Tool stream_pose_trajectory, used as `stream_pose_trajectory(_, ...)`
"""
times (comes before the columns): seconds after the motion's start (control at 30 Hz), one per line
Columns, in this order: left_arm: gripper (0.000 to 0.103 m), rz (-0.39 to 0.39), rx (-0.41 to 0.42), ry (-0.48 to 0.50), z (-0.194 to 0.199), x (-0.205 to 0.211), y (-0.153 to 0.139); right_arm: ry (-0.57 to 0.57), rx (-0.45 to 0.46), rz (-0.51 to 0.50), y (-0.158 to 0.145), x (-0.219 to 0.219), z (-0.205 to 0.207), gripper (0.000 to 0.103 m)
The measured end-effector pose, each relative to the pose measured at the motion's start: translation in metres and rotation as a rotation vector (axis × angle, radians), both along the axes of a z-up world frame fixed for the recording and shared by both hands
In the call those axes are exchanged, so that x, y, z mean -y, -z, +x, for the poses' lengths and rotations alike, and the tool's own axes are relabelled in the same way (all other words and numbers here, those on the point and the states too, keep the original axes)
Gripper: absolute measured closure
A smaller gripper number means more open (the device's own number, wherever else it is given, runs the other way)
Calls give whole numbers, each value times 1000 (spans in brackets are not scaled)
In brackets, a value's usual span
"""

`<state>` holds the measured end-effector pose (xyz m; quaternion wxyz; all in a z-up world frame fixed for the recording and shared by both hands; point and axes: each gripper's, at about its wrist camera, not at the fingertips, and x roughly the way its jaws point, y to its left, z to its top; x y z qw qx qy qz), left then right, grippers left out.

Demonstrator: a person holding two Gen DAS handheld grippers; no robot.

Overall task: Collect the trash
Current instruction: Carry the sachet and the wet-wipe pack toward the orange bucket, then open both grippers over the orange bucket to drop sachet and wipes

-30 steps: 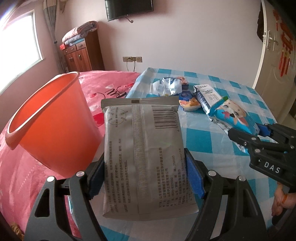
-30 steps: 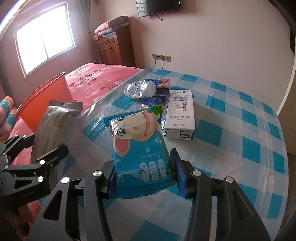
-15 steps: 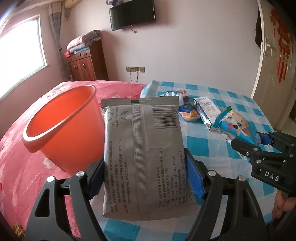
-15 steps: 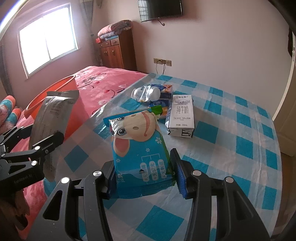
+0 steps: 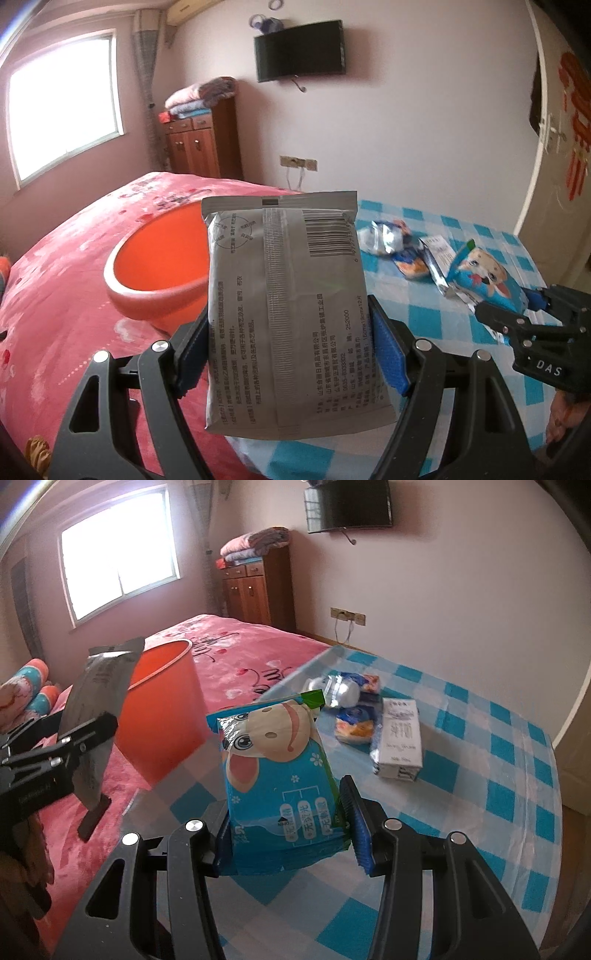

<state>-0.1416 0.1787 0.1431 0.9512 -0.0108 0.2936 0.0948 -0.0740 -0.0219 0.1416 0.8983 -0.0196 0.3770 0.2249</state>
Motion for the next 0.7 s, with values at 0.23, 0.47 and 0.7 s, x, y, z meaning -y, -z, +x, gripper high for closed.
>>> stream_pose_trajectory(0.23,26,-10,45,-69,-8,-36,-16,-69,28,-3,-19,-31,1,52)
stream_pose_trajectory(0.47,26,-19,71,-147,-9,-71,-25,-159,70,-7,-39,-71,10,52)
stream_pose_trajectory(0.7,26,-28,83,-208,2,-104,-30,-251,121,-22,-56,-121,23,52)
